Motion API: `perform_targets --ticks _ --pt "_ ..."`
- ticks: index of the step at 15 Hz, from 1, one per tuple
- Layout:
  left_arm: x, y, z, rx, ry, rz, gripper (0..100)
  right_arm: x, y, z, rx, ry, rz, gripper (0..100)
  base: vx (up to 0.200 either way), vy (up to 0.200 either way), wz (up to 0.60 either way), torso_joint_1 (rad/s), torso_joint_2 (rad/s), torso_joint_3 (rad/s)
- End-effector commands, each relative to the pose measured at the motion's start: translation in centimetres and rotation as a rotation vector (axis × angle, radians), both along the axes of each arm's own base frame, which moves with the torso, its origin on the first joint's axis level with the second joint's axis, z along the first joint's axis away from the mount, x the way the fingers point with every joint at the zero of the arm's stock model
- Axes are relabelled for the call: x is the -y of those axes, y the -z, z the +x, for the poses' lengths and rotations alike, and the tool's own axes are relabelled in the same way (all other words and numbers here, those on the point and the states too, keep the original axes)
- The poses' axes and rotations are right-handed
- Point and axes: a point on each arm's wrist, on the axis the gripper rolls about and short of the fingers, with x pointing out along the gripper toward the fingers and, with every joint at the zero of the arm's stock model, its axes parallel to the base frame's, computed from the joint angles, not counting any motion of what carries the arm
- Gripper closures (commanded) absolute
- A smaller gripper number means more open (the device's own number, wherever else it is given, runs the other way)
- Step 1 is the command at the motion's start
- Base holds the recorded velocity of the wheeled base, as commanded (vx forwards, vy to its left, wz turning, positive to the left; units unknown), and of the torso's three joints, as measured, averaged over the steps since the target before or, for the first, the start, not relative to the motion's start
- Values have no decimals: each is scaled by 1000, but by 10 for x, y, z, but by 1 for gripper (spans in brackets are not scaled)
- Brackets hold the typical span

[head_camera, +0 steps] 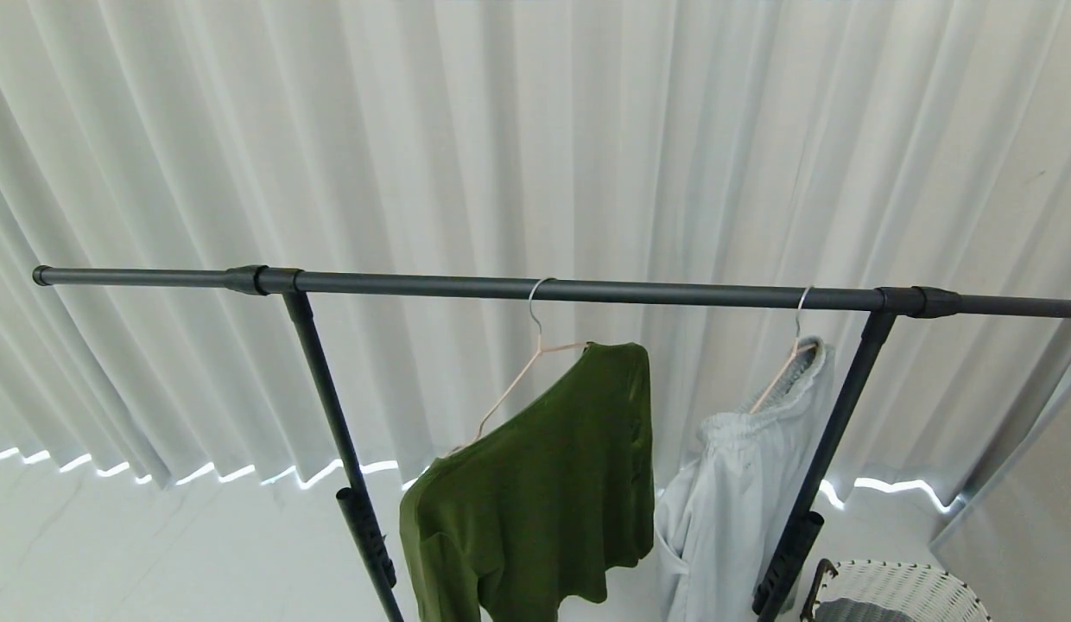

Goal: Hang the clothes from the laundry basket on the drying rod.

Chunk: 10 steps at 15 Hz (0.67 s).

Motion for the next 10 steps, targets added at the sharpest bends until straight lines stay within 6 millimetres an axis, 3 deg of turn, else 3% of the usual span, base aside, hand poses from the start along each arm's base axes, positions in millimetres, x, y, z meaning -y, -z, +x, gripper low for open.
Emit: perform_targets --ticks 1,10 --pt "0 0 0 3 0 -1 0 0 0 0 1 -1 -1 0 0 0 0 0 0 0" --pt "0 0 0 3 0 -1 0 0 0 0 1 -1 -4 0 0 0 0 0 0 0"
